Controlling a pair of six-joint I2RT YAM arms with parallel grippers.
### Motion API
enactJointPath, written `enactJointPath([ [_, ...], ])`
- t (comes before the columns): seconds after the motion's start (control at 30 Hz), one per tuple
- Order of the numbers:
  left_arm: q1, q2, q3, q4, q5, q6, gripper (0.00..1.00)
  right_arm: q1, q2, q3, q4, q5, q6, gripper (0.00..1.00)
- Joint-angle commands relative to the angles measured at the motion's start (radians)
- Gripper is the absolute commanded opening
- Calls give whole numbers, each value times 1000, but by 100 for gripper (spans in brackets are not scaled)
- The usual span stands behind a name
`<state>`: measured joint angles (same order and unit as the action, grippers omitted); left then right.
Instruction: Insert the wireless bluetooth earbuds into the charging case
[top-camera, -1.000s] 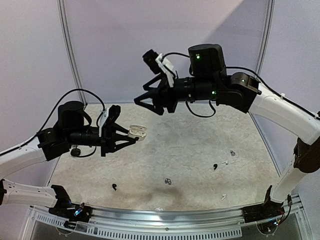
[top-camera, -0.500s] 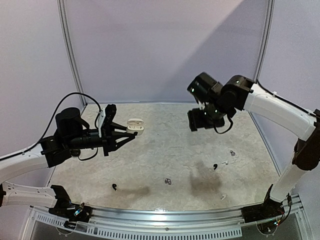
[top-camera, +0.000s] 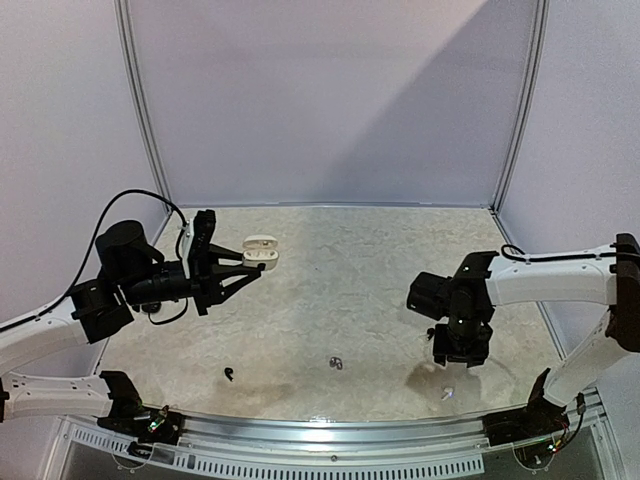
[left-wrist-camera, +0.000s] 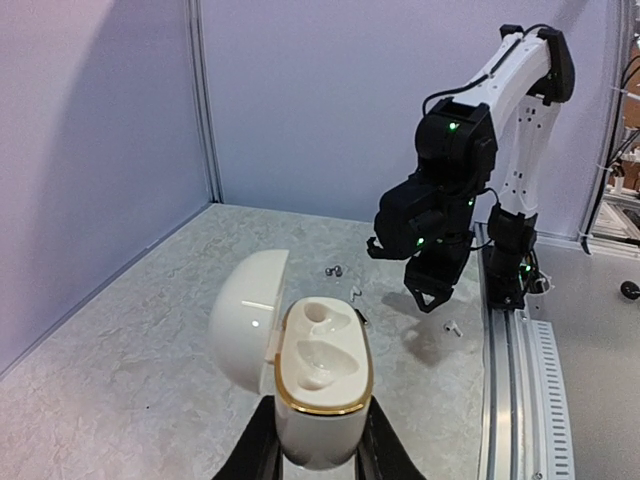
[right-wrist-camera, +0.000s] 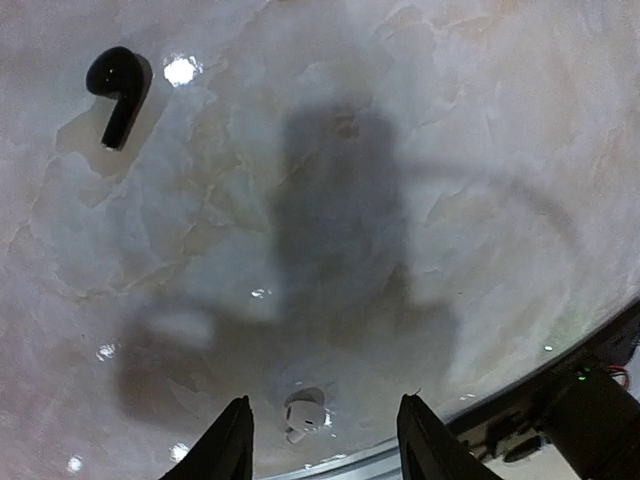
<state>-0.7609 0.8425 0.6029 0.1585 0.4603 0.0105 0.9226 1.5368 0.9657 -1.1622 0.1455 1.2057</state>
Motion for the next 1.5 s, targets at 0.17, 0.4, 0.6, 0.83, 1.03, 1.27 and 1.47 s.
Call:
enactJointPath([
  [0.17, 0, -8, -9, -2, 16, 20, 0, 4, -140, -233, 296, -114, 230, 41],
  [0.4, 0, -8, -14, 3, 19, 20, 0, 3, -125, -248, 307, -178, 215, 37],
  [0.6, 0, -9, -6, -11, 18, 32, 0, 4, -94, -236, 246, -197, 180, 34],
  [0.83, 0, -8, -6, -14, 17, 38, 0, 3, -90, -239, 205, -203, 140, 33],
  [1.03, 0, -11, -5, -19, 17, 44, 0, 4, -89, -252, 251, -217, 123, 26],
  [1.27, 0, -15, -5, -27, 17, 52, 0, 3, -66, -252, 278, -243, 91, 21],
  [1.47, 0, -18, -7, -33, 17, 59, 0, 5, -67, -245, 246, -249, 71, 22],
])
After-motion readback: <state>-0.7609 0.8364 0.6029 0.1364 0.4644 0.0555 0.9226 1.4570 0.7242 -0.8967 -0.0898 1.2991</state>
